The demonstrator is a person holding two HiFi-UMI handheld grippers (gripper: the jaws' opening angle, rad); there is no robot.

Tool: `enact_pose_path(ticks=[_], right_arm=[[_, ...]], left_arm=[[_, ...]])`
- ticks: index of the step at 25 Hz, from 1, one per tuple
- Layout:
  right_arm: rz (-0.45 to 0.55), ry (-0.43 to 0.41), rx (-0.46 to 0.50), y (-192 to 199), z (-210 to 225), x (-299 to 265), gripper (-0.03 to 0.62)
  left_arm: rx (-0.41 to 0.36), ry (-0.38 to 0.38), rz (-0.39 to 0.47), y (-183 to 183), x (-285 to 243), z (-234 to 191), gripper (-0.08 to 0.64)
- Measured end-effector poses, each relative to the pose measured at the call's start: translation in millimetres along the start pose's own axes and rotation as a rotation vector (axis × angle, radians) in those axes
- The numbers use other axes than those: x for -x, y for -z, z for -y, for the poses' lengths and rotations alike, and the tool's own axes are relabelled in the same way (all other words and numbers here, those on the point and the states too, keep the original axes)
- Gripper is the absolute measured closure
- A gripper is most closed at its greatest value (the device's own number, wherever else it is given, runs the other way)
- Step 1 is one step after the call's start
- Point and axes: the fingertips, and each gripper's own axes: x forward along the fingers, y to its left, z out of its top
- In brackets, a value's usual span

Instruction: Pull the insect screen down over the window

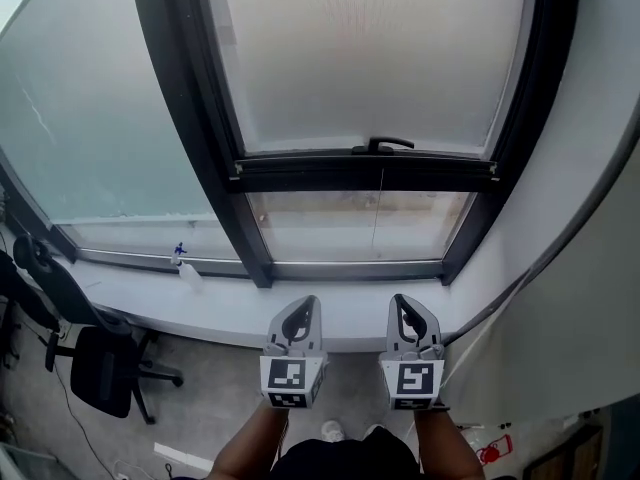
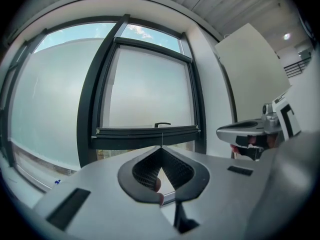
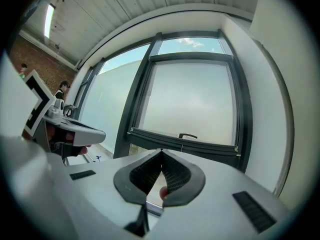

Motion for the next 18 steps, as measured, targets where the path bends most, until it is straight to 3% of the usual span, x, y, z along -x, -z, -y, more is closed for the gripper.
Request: enact_pose_path(ticks=[3,18], right_arm=[[0.004,-0.026,0.033,-4,4,13,0.587],[-0.013,-0.079,-0.015,10,24,117,0.588]], left_arm=[[-0.006,-0.013,0.011,-5,12,13,0.557],[-0.039,-0.032,-0.017,-4,80,105,0.557]])
